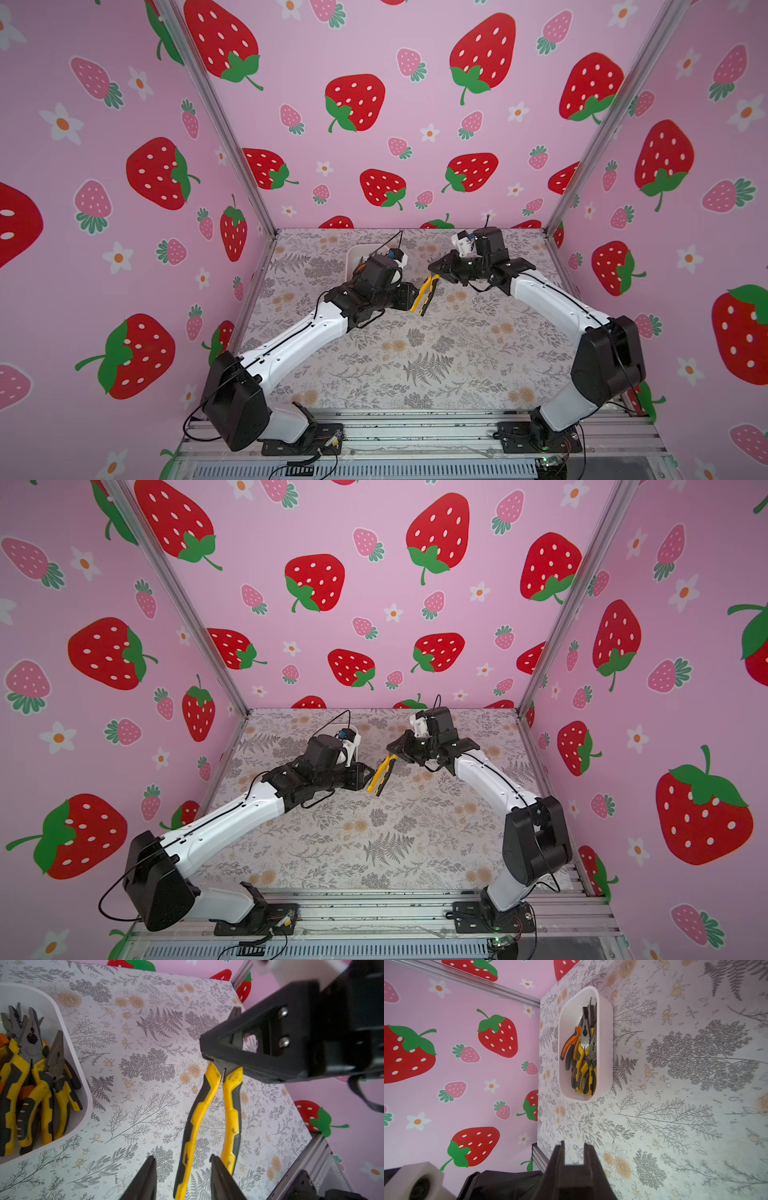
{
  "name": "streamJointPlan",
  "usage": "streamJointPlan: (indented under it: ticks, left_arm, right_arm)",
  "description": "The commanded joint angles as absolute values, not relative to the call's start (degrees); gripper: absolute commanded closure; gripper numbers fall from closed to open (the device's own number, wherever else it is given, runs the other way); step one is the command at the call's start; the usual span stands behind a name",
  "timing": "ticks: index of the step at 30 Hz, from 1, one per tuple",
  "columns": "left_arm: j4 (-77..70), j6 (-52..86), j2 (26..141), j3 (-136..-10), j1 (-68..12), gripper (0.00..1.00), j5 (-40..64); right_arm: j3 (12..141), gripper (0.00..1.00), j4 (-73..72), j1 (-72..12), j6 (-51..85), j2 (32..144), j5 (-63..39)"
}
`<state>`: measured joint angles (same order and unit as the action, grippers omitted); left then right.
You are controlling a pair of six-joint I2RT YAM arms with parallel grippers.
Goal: Take the pliers out of the storage box
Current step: Place the pliers at the center of the board.
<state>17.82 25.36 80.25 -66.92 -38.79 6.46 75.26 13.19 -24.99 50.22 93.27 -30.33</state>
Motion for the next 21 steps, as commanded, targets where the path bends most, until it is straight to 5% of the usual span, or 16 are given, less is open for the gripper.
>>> streamJointPlan:
  ticks: [1, 21]
  left_arm:
    - [17.3, 25.5, 79.8, -67.3, -38.7, 0.54, 5.9]
    - [20.7, 21.8, 86.3, -69.3, -37.4, 0.62, 14.0]
  right_arm:
    - [75.8, 1.00, 10.9, -24.5, 51.4, 90.4, -31.3]
    - [74.8, 1.00, 5.1, -23.0, 56.4, 91.7, -37.7]
